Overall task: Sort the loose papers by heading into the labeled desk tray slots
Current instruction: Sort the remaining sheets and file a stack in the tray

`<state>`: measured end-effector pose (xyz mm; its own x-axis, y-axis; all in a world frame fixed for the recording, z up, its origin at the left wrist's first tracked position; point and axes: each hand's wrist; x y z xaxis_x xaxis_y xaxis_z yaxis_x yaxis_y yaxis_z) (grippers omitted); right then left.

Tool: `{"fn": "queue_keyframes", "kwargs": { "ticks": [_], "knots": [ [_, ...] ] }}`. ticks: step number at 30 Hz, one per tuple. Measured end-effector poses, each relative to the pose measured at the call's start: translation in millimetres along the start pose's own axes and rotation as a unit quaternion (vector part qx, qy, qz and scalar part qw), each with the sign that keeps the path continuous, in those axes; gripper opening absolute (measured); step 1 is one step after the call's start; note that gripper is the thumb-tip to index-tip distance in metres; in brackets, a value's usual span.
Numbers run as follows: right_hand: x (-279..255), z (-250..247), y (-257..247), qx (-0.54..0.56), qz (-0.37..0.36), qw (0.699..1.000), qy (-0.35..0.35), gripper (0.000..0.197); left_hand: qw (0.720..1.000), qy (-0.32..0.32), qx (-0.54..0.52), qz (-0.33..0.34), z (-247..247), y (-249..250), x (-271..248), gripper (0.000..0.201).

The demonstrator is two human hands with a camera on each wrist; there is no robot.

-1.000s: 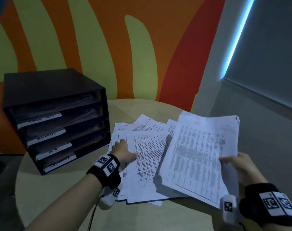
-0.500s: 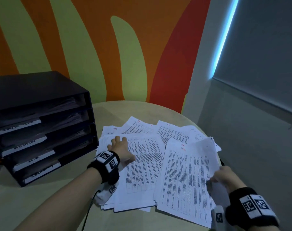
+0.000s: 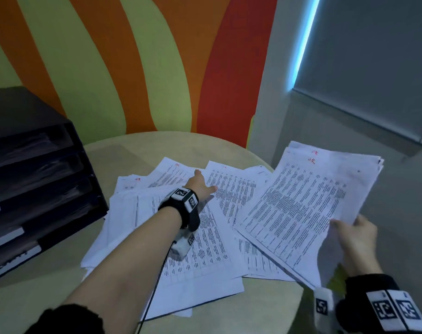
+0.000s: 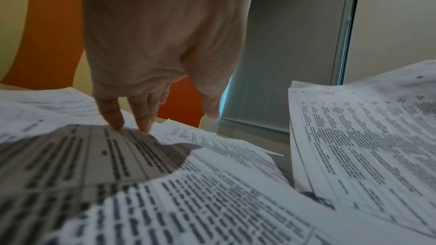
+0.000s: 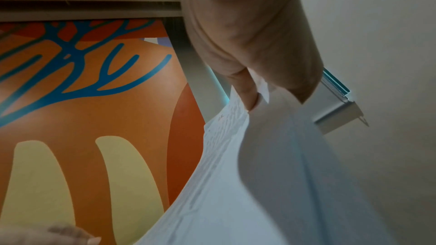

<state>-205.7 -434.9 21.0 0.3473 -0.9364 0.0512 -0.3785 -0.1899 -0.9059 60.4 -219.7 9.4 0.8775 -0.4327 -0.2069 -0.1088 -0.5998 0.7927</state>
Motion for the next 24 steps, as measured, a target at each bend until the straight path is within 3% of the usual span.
{"fn": "queue_keyframes", "kwargs": {
  "ticks": [3,9,11,15,17,19,21,24],
  "knots": [
    [3.0,0.5,2.0,0.008,0.010,1.000,-0.011,0.018,0.996,0.018,0.079,-0.030,11.6,-2.4,13.1,0.103],
    [7.1,3.8,2.9,0.014,0.015,0.999,-0.031,0.018,0.971,0.039,0.219,-0.082,18.0,-3.7,36.1,0.115],
    [7.8,6.7,6.2,0.011,0.016,0.999,-0.038,0.018,0.970,0.023,0.229,-0.083,18.9,-1.3,40.6,0.098],
    [7.7,10.5,11.7,0.014,0.020,0.998,-0.055,0.020,0.984,-0.004,0.149,-0.092,16.9,-1.7,40.3,0.051],
    [8.5,12.1,12.4,0.014,0.023,0.998,-0.058,0.019,0.989,0.017,0.109,-0.096,17.0,-2.2,36.5,0.032],
    [9.5,13.0,12.9,0.017,0.026,0.998,-0.061,0.020,0.991,0.064,0.078,-0.093,16.1,0.7,32.4,0.028],
    [10.2,13.3,13.6,0.016,0.034,0.997,-0.064,0.018,0.990,0.134,0.016,-0.047,14.1,8.7,28.6,0.024],
    [10.1,12.9,11.7,0.014,0.038,0.997,-0.065,0.014,0.969,0.220,-0.056,0.097,5.1,31.5,26.5,0.017]
  ]
}}
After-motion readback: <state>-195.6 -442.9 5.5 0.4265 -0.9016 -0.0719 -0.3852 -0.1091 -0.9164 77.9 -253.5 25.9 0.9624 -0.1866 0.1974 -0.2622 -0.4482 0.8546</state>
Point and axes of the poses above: each hand's wrist, its own x-axis towards the middle knuckle, its own z-axis out of the palm, y = z × x, and after that the axes turned 13 degrees about -x, right-handed
